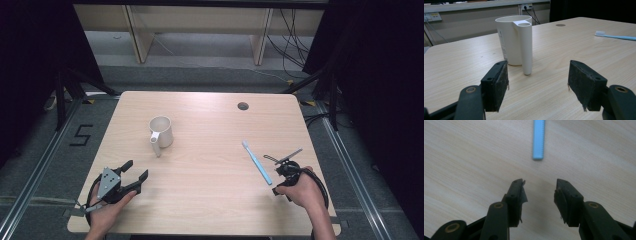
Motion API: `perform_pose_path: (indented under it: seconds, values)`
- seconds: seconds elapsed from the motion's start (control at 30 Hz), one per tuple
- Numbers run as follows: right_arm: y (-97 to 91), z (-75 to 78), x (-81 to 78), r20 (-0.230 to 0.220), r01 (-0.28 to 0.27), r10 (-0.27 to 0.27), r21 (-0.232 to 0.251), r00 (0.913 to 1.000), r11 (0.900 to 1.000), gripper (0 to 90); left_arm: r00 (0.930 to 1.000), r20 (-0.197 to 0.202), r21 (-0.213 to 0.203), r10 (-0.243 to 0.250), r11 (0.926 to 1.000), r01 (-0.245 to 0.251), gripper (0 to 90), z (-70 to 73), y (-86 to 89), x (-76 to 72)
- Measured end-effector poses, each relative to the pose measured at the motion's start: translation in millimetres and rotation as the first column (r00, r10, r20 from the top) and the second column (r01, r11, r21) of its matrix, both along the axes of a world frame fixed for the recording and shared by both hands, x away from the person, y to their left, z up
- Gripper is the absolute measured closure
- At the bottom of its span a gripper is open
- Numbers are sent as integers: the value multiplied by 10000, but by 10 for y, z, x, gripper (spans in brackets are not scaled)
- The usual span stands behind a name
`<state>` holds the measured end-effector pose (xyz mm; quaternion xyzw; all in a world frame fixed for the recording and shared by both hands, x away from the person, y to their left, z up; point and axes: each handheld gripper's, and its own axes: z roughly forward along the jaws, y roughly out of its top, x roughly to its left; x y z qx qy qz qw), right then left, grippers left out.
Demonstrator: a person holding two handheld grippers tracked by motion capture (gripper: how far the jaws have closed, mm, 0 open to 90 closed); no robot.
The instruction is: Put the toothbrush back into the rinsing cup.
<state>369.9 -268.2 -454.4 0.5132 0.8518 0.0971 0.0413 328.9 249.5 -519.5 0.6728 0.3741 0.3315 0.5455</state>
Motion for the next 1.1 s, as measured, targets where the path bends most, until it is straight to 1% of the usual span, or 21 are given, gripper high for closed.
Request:
perform_pose_path:
  seconds: [0.03,0.07,0.1,0.13,0.17,0.2,0.23,0.27,0.33,0.37,0.4,0.43,0.47,0.53,0.57,0.63,0.73,0.8,0.93,1.0,1.1]
  values:
    - [40,8,1,85,536,-537,145,9985,9985,588,10000,-49,42,15,10000,-15,321,4,1,-6]
    - [57,21,21,-112,608,-606,141,9981,9981,590,10000,-20,28,19,10000,-19,321,4,-2,-5]
    - [62,13,37,-41,612,-612,83,9981,9981,593,10000,48,-26,-17,10000,17,321,1,-5,0]
    - [57,19,62,-288,555,-543,441,9981,9975,595,9999,109,-82,-35,10000,36,321,-3,-9,6]
    - [55,15,84,-167,334,-327,419,9993,9986,599,10000,87,-73,-47,10000,48,321,-2,-9,4]
    - [81,30,99,-20,371,-371,59,9993,9993,602,10000,88,-96,-46,9999,47,321,-3,-12,5]
    - [110,35,122,-46,500,-500,51,9987,9987,604,9999,86,-98,-55,9999,56,321,-4,-14,6]
    - [119,36,149,-38,350,-350,61,9994,9994,607,9999,98,-58,-21,10000,22,321,-3,-18,8]
    - [164,42,212,-156,429,-428,65,9990,9991,617,10000,-32,62,-22,10000,22,321,4,-16,0]
    - [165,40,248,-45,199,-199,-3,9998,9998,624,10000,-32,45,-23,10000,23,321,3,-19,0]
    - [196,50,280,-194,283,-284,-39,9994,9996,631,10000,-39,47,-22,10000,22,321,2,-19,-1]
    - [195,47,317,-79,29,-29,-28,10000,10000,639,9999,91,-41,-69,10000,70,321,-8,-23,12]
    - [237,53,331,-157,252,-250,153,9996,9996,642,10000,-53,69,1,10000,-1,321,-3,-16,-1]
    - [291,54,388,-65,314,-314,2,9995,9995,648,10000,-65,66,4,10000,-3,321,-1,-12,-2]
    - [291,40,424,-14,-21,21,-91,10000,10000,650,10000,-48,63,5,10000,-5,321,1,-11,-3]
    - [332,15,473,31,-78,78,-123,10000,9999,656,10000,32,-24,3,10000,-3,321,1,-14,1]
    - [382,-11,537,-85,-123,120,-333,9999,9994,667,10000,86,-82,19,10000,-18,321,-6,-16,5]
    - [407,-20,574,-139,-186,181,-402,9997,9990,673,10000,-69,35,37,10000,-37,321,-2,-8,-4]
    - [442,-32,651,-312,-245,234,-359,9992,9991,685,9999,113,-90,32,10000,-31,319,1,-17,2]
    - [440,-35,699,-277,-292,281,-410,9992,9987,691,10000,9,1,63,10000,-63,319,7,-5,-6]
    - [458,-41,770,-369,-368,341,-739,9987,9966,694,10000,89,-84,29,10000,-28,319,-4,-4,7]
